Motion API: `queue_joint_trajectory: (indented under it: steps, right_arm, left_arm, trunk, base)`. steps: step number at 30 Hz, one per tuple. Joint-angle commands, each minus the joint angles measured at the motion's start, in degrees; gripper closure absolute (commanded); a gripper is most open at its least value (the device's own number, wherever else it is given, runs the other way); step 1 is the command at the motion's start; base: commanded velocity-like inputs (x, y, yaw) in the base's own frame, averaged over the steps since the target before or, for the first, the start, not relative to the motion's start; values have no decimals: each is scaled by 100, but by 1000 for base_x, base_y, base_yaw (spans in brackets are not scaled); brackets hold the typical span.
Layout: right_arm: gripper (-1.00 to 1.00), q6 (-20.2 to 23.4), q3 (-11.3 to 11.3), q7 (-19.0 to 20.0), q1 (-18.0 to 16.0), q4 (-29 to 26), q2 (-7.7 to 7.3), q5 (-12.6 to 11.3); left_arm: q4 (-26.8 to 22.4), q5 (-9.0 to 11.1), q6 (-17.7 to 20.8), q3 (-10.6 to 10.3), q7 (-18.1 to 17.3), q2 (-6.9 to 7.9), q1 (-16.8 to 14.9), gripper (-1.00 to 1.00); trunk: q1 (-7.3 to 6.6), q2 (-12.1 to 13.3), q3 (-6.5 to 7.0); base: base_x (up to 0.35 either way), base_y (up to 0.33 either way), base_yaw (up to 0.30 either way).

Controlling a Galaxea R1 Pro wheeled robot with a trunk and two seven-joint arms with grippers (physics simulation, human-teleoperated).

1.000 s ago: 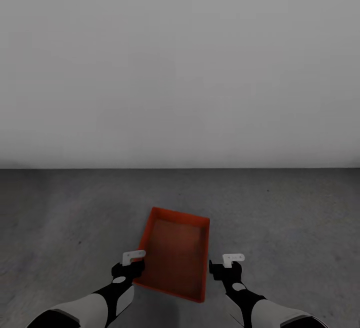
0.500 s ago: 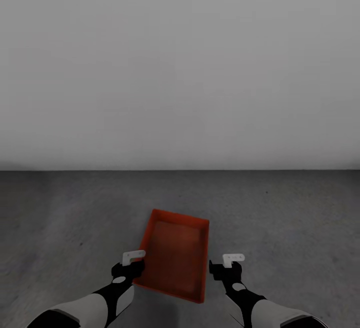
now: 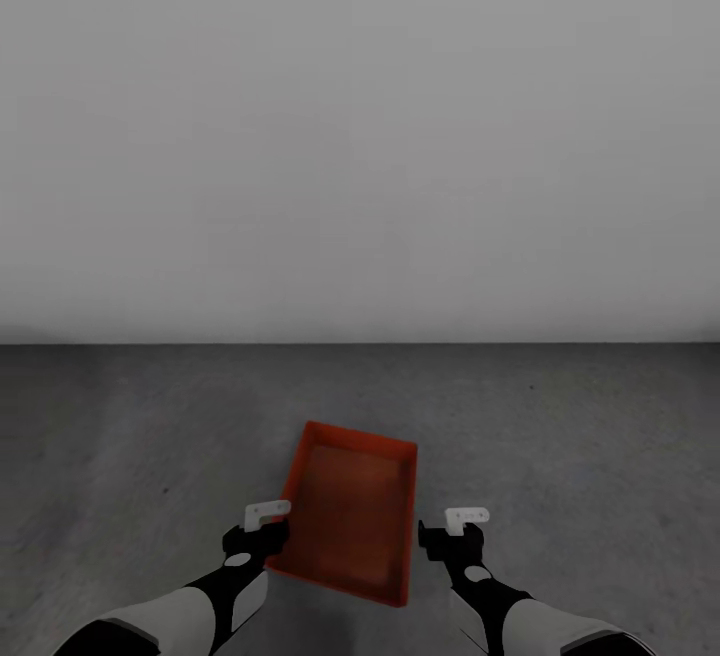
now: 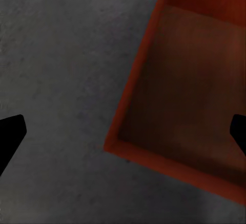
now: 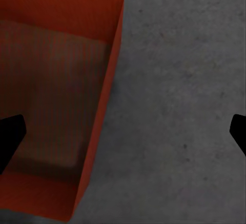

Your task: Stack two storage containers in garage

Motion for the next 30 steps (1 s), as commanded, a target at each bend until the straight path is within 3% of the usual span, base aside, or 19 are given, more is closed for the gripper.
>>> queue_joint_trajectory:
  steps: [1, 30]
  right_arm:
    - [-100, -20, 48, -12, -3, 7, 2, -59]
    - [-100, -20, 43, 5, -3, 8, -7, -67]
  left_arm:
    - [4, 41, -16, -49, 20, -2, -3, -100]
    - [3, 41, -22, -49, 11, 7, -3, -100]
  trunk:
    - [-23, 40, 15]
    - [-660, 1203, 535]
  base:
    - [0, 0, 0]
    - [0, 0, 0]
